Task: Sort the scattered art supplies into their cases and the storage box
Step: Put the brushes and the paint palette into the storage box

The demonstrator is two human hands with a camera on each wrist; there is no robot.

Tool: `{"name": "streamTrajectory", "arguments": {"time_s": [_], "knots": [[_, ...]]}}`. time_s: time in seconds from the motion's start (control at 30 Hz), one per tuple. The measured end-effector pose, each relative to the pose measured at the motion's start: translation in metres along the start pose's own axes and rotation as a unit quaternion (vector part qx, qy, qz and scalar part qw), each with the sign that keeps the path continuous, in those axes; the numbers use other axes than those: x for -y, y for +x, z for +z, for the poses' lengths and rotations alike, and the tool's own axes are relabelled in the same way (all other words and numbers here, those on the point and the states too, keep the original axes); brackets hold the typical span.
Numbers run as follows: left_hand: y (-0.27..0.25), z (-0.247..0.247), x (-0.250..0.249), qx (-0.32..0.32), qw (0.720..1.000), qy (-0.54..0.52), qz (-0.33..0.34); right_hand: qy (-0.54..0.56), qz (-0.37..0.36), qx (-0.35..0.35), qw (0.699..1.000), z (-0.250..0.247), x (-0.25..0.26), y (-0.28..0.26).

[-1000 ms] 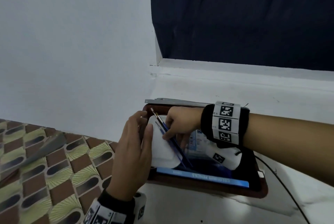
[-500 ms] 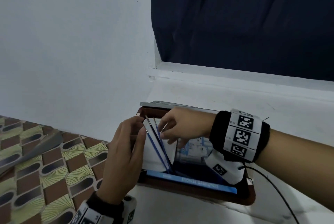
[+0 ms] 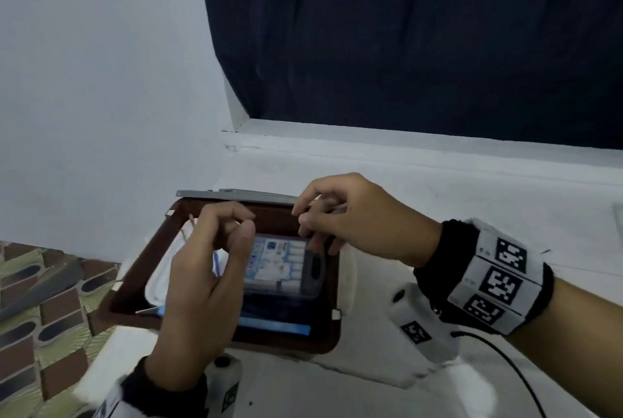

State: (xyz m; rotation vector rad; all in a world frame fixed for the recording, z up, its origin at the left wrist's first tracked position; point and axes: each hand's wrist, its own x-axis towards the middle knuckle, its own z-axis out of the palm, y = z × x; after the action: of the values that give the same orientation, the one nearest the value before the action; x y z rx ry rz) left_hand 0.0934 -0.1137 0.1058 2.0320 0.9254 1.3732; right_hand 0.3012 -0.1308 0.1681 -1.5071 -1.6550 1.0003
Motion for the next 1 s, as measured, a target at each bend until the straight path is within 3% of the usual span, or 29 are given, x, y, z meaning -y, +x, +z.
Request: {"name": "streamTrajectory", "arguments": {"time_s": [0.1,0.33,0.53,0.73,0.9,1.0], "knots": [[-0.009,0.049,-0.035,0.008,0.999,-0.050,-0.014,-0.010,-0.002,-0.026,1.000,-0.039,-0.036,-0.047],[-0.040,0.183,-0.085,0.094,0.991,-0.077,-0.053,0.029,0.069,-0.090,0.993,-0.141,-0.129,-0.158],[-0.061,0.265,-0.093,0.241,0.960,-0.053,-0.135,0.027,0.145,-0.161,0.976,-0.218,-0.202,-0.227],[-0.062,0.310,-0.083,0.359,0.921,0.022,-0.150,-0.198,0.200,-0.245,0.928,-0.295,-0.304,-0.250],[-0.064,0.313,-0.081,0.398,0.898,0.032,-0.181,-0.325,0.342,-0.155,0.868,-0.346,-0.368,-0.250],[-0.066,0.312,-0.077,0.402,0.894,0.030,-0.194,-0.337,0.372,-0.119,0.856,-0.351,-0.386,-0.245]]}}
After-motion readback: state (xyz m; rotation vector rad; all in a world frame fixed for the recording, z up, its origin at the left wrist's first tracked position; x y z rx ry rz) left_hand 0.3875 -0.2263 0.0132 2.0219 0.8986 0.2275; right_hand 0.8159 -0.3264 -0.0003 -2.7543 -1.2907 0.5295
